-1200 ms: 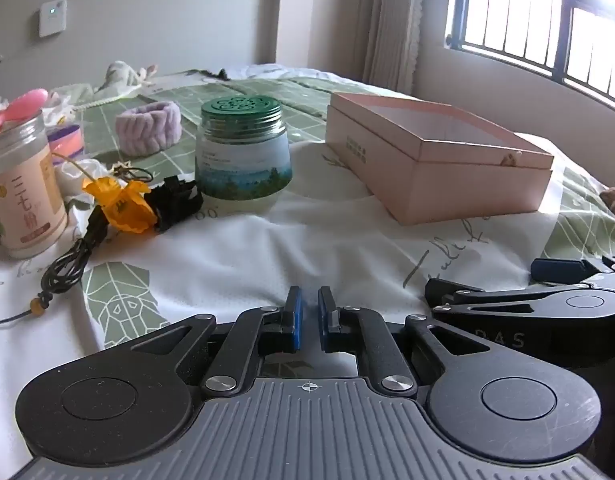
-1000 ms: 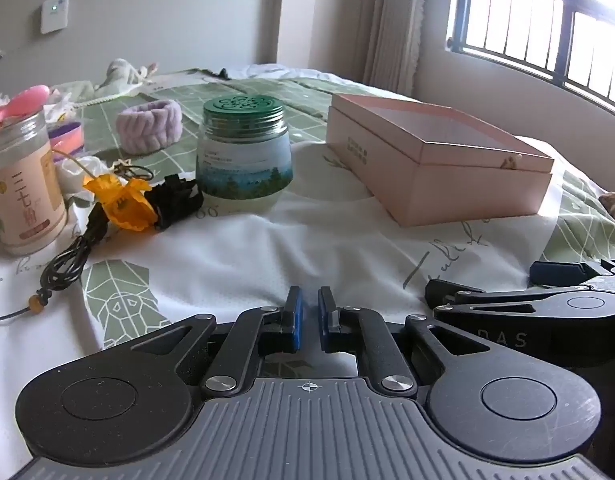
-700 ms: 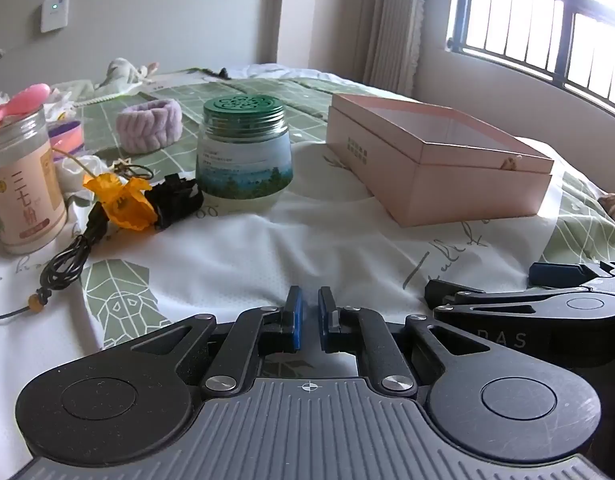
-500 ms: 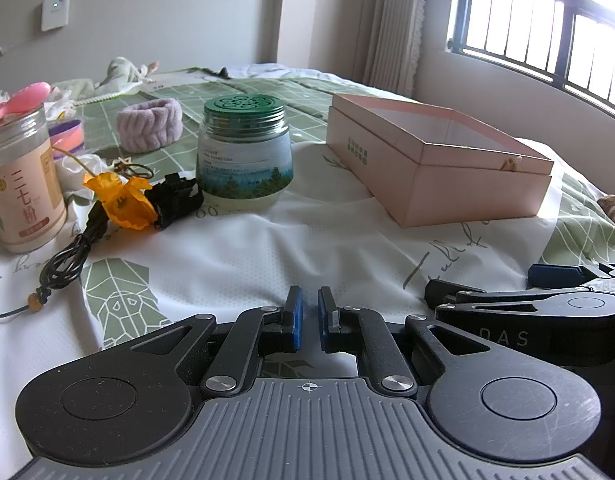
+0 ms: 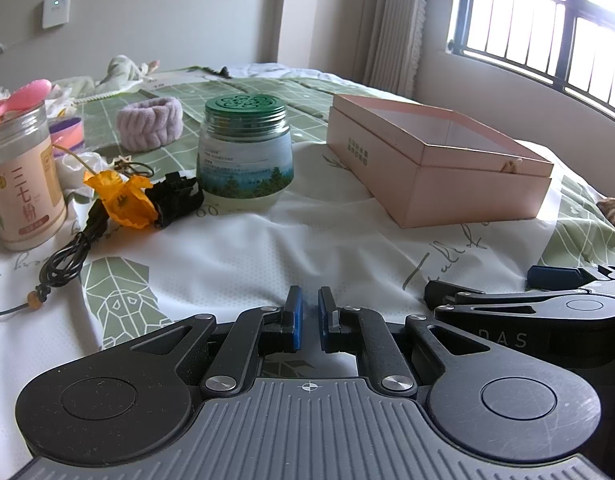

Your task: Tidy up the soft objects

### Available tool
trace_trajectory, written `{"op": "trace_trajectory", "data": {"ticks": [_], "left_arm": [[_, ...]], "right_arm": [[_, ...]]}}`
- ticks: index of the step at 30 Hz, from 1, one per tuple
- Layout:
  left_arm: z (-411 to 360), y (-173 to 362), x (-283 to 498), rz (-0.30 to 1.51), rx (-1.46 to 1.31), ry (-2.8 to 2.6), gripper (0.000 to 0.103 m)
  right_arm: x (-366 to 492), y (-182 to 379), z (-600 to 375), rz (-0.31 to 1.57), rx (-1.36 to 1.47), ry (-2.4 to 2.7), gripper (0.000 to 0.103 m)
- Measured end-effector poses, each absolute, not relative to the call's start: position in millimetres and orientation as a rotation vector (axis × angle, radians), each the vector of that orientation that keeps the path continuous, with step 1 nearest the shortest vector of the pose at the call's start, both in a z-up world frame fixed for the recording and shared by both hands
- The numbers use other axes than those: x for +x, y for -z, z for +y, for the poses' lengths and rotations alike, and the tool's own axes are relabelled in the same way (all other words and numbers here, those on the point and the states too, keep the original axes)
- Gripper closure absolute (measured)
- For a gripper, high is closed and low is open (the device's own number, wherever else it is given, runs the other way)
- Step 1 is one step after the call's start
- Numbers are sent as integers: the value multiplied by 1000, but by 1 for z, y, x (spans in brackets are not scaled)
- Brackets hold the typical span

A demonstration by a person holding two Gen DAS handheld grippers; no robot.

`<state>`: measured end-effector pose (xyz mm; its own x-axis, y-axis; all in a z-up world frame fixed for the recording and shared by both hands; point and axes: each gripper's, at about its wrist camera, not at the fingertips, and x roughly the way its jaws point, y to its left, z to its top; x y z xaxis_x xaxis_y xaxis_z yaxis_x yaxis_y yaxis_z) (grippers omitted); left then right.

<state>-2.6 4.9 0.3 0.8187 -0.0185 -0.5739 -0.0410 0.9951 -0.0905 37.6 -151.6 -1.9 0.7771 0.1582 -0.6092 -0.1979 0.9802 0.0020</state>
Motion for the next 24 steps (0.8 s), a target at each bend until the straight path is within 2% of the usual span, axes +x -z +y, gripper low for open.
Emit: {"op": "trace_trajectory", "data": {"ticks": [24], "left_arm": [[5, 1, -3, 611, -103, -12, 93]], "right_arm": [[37, 2, -151, 656, -58, -195, 0]]}}
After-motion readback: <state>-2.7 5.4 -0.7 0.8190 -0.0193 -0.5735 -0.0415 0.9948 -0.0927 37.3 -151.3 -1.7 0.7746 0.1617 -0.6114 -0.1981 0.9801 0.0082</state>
